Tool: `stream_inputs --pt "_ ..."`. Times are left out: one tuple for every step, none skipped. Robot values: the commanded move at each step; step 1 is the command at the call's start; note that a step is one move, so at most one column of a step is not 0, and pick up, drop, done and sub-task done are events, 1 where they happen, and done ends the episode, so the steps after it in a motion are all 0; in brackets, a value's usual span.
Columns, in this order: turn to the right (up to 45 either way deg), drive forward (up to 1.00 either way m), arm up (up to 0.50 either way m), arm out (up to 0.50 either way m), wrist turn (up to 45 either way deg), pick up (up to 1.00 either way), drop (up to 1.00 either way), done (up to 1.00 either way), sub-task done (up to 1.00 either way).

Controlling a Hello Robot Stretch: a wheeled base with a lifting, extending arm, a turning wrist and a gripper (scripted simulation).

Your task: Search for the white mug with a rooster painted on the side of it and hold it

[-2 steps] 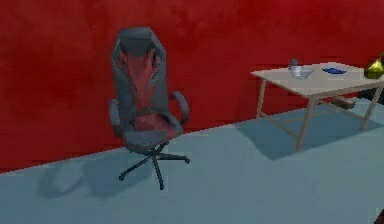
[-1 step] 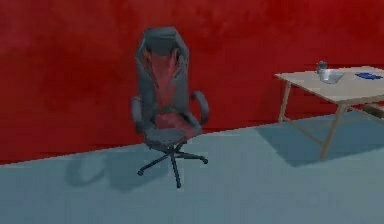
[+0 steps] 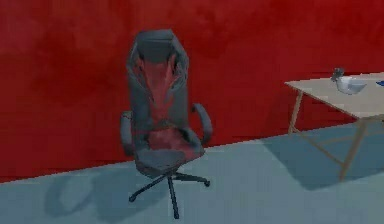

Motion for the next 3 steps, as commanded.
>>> stream_inputs --pt "27.0 0.0 0.0 0.0 0.0 0.0 0.0 0.0 0.0" --pt "0.0 0.65 0.0 0.0 0.0 0.0 0.0 0.0 0.0" --pt "45.0 0.0 0.0 0.0 0.0 0.0 0.0 0.0 0.0"
